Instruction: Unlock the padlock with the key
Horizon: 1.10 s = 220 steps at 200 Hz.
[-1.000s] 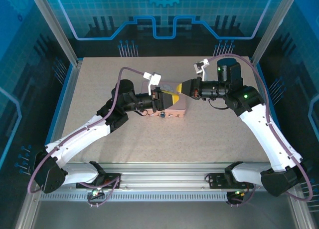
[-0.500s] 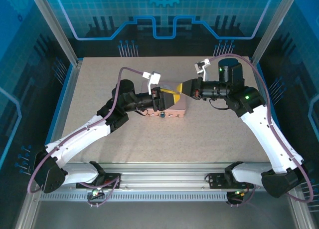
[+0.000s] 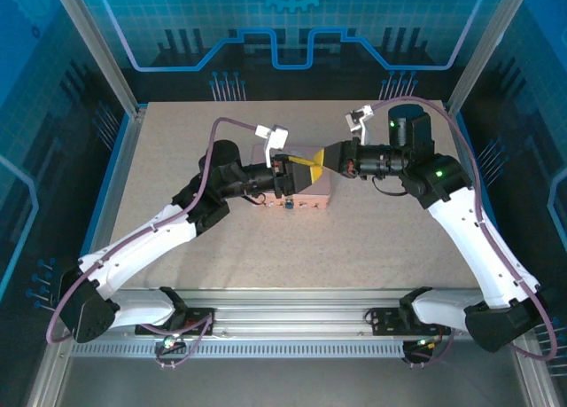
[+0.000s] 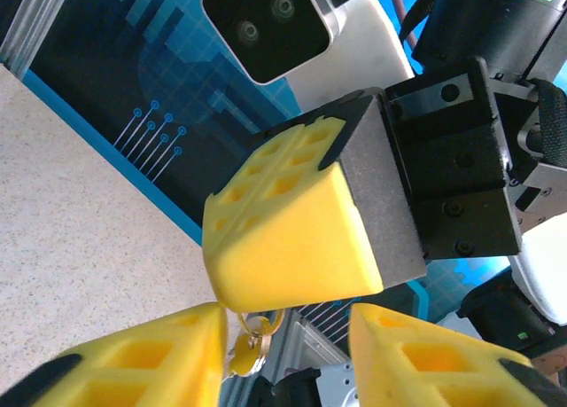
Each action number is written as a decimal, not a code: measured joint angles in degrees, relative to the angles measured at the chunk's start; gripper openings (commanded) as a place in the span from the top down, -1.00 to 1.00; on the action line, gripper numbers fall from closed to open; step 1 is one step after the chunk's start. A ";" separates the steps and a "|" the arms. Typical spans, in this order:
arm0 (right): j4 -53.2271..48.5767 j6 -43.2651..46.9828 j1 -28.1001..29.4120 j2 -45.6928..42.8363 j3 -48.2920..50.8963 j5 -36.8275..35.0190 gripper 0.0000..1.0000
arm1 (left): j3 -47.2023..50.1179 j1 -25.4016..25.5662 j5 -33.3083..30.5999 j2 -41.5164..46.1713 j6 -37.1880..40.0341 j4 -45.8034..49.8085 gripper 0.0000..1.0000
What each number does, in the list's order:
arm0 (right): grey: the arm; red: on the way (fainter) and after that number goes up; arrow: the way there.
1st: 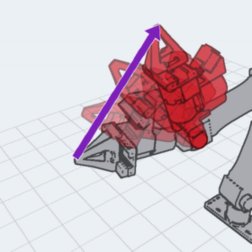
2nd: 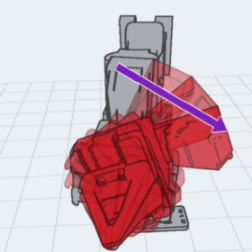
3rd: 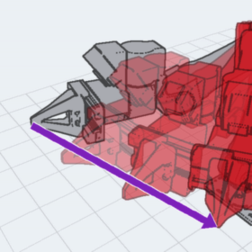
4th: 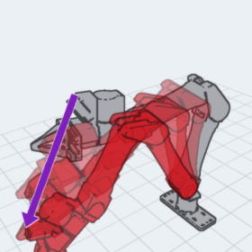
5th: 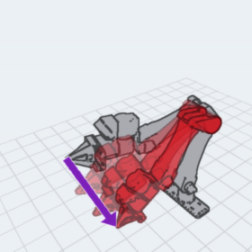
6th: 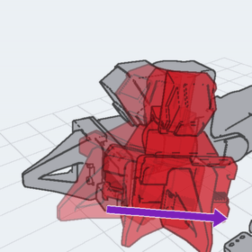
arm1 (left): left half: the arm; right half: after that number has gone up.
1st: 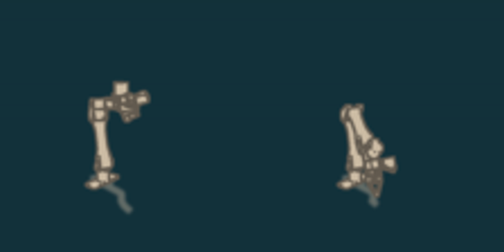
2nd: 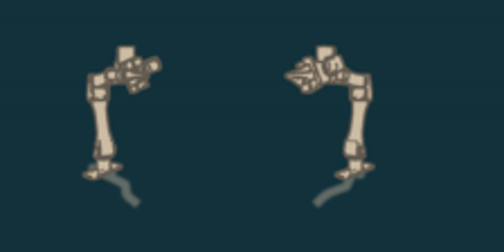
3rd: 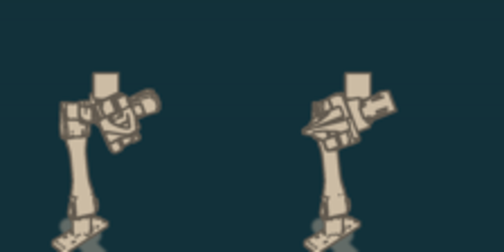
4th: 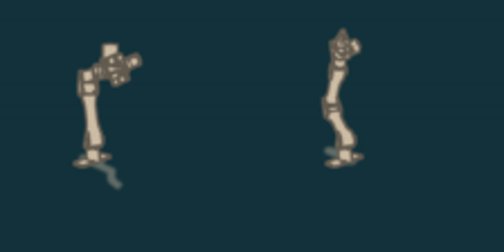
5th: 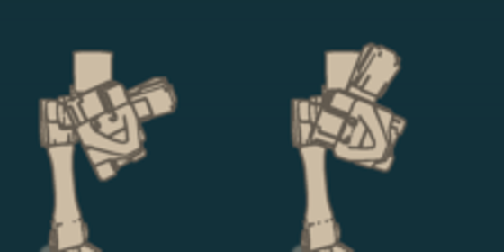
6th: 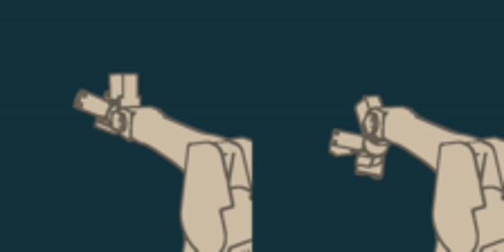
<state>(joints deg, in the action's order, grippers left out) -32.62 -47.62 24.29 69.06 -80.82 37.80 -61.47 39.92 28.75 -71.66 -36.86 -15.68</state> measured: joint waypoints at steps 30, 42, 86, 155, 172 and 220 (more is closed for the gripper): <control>0.15 0.00 0.00 -0.17 0.26 0.02 1.00 | 0.00 0.00 0.00 -0.02 0.76 0.50 0.47; 0.15 0.00 0.00 -0.17 0.26 0.00 1.00 | 0.00 0.00 -0.02 -0.02 0.92 0.87 0.51; 0.17 0.00 0.00 -0.22 0.26 -0.02 1.00 | 0.00 0.00 -0.02 -0.02 1.29 2.12 0.70; 0.33 0.00 -0.70 -0.55 0.87 -0.02 1.00 | 0.26 0.00 -0.02 0.11 1.46 2.60 0.94; 0.26 0.00 -0.70 -0.59 1.09 0.00 1.00 | 0.66 0.00 -0.11 0.35 1.51 2.69 0.92; 0.31 -0.02 -0.72 -0.70 1.88 0.87 1.00 | 1.64 0.24 -0.90 1.36 2.38 3.30 0.89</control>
<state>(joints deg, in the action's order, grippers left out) -32.32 -47.64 23.57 68.36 -78.94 38.68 -59.83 40.16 27.86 -70.30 -34.48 -12.38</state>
